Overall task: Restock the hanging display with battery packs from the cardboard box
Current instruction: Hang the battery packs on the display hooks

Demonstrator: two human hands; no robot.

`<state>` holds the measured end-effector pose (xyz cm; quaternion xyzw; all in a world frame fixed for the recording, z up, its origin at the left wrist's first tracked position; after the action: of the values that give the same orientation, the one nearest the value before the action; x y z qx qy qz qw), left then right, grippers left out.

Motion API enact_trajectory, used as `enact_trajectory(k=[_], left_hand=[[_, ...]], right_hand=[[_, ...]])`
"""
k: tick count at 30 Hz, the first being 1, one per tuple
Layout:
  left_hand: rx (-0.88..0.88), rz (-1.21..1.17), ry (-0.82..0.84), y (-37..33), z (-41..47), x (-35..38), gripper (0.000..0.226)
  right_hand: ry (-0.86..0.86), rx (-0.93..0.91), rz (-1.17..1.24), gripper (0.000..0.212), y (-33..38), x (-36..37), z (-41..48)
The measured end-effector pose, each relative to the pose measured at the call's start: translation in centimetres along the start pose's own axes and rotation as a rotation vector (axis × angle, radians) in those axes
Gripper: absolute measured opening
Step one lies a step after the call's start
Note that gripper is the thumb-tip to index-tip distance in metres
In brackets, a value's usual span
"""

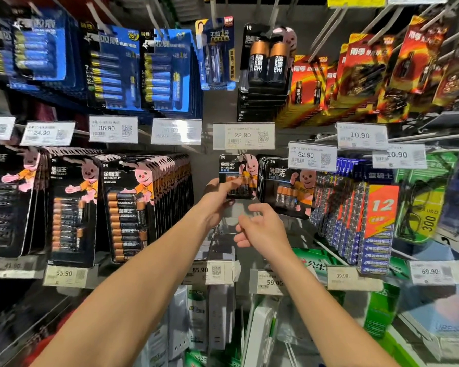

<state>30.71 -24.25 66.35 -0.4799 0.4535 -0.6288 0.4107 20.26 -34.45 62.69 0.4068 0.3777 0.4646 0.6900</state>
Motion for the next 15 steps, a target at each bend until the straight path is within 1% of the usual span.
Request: enact_trajectory(k=[3,5,6,8,9,11,12,13,15], left_hand=[[-0.009,0.017,-0.017,0.1,-0.1,-0.1,0.014],[-0.024,0.014,-0.059,0.1,0.0,-0.6,0.020],[-0.035,0.020,-0.078,0.1,-0.1,-0.9,0.027],[-0.068,0.037,-0.099,0.2,-0.2,-1.4,0.052],[-0.083,0.044,-0.119,0.3,-0.5,-1.7,0.056],[-0.084,0.067,-0.165,0.3,-1.5,-2.1,0.050],[-0.079,0.100,-0.174,0.2,-2.3,-2.2,0.047],[-0.077,0.156,-0.170,0.0,-3.2,-2.3,0.051],[-0.064,0.274,-0.156,-0.6,-6.0,-2.4,0.067]], right_hand=[[0.006,0.010,-0.004,0.034,-0.1,0.0,-0.2],[0.003,0.019,-0.001,0.031,-0.3,-0.1,-0.4],[0.004,0.021,0.000,0.028,-0.3,-0.1,-0.5],[0.011,0.030,0.007,0.020,-0.3,-0.3,-0.9],[0.019,0.040,0.013,0.015,-0.2,-0.4,-1.2],[0.038,0.049,0.031,0.010,0.0,-0.4,-2.2],[0.042,0.047,0.043,0.010,0.1,-0.4,-2.7],[0.042,0.039,0.058,0.010,0.2,-0.4,-3.3],[0.036,0.017,0.087,0.012,0.6,-0.3,-4.6]])
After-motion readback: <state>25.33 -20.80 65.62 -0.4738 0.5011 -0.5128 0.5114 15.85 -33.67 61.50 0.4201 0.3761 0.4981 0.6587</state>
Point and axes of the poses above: each hand's wrist, its own z-axis towards the middle knuckle, its own x-axis out of the palm, y = z × x, the point moved 3 cm from there along z, towards the middle knuckle, and after that the axes turned 6 degrees about -x, right-handed, at the moved point
